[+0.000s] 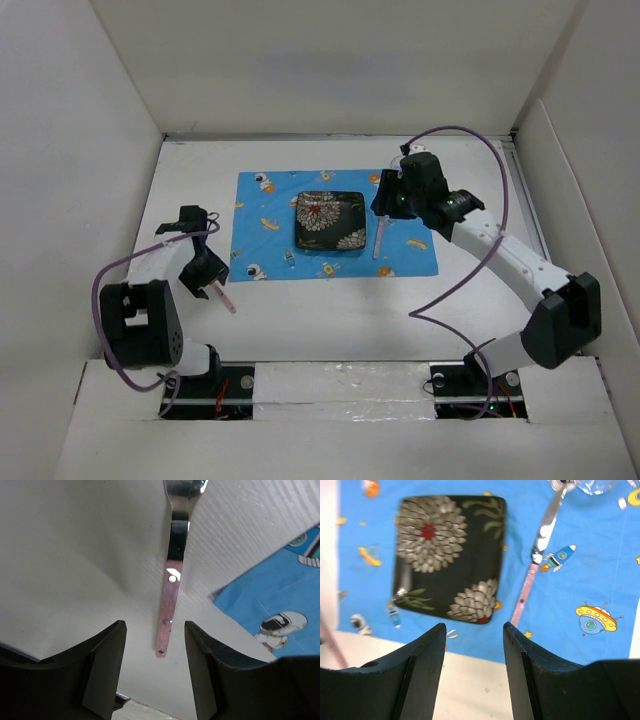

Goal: Set the dinner table for one person

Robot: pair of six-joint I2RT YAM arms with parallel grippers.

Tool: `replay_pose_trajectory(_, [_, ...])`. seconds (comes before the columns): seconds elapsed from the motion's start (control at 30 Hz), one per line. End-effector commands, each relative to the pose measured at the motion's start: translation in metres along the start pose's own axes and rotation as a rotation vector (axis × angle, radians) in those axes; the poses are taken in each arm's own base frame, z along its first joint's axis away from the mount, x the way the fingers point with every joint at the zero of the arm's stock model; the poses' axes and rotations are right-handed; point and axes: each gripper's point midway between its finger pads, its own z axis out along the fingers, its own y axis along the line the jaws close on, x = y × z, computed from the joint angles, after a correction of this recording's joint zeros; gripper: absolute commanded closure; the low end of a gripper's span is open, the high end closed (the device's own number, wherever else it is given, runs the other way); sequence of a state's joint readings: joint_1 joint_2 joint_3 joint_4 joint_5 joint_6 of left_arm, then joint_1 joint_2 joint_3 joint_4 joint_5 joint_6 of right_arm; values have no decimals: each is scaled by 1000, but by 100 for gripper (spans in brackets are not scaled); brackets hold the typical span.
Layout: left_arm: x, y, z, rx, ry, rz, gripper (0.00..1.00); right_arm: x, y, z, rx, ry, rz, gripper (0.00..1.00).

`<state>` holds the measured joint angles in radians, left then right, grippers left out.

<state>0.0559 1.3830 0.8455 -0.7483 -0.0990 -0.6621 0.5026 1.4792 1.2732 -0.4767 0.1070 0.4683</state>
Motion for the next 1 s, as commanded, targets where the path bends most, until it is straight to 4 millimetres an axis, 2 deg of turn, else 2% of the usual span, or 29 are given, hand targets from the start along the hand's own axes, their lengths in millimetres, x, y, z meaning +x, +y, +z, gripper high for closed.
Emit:
replay_pose_trajectory(0.0, [-8, -3, 14, -28, -14, -49, 53, -5, 19, -16, -89, -58, -4, 45])
replay_pose_trajectory(0.17, [-11, -7, 26, -46, -10, -51, 58, 3, 30, -28, -129, -45, -26, 46])
replay_pose_trajectory(0.33, [-4, -2, 38, -71, 8, -58, 75, -2, 33, -37, -133, -61, -29, 46])
replay_pose_trajectory(0.37, [2, 3, 43, -84, 16, -59, 84, -4, 34, -40, -135, -68, -28, 46])
replay_pose_trajectory(0.43, [2, 5, 44, -89, 14, -61, 88, -5, 34, -41, -139, -71, -24, 46])
replay_pose_trajectory(0.5, [0, 4, 42, -86, 6, -60, 100, -8, 36, -45, -146, -76, -27, 46])
replay_pose_trajectory(0.53, [-1, 4, 40, -87, 3, -58, 100, -8, 37, -47, -153, -75, -24, 46])
replay_pose_trajectory(0.57, [-15, -1, 31, -75, -45, -56, 100, -12, 40, -52, -167, -83, -22, 46])
replay_pose_trajectory(0.6, [-20, 0, 23, -75, -58, -31, 100, -15, 38, -53, -164, -86, -13, 46])
replay_pose_trajectory(0.63, [-40, -12, 2, -19, -125, -23, 100, -14, 40, -55, -177, -79, -14, 46])
replay_pose_trajectory(0.73, [-62, -39, -39, 75, -244, 130, 100, -12, 38, -59, -192, -81, -2, 46])
replay_pose_trajectory(0.77, [-70, -65, -68, 161, -304, 190, 100, -10, 37, -60, -191, -78, 4, 46])
replay_pose_trajectory(0.83, [-70, -87, -89, 222, -336, 280, 100, -7, 30, -61, -181, -78, 11, 53])
replay_pose_trajectory(0.87, [-66, -111, -104, 269, -358, 340, 100, -6, 29, -62, -181, -78, 12, 58])
replay_pose_trajectory(0.9, [-65, -126, -110, 284, -369, 377, 100, -2, 26, -64, -177, -77, 13, 76])
replay_pose_trajectory(0.97, [-58, -142, -111, 284, -379, 459, 100, -2, 21, -66, -166, -81, 13, 99])
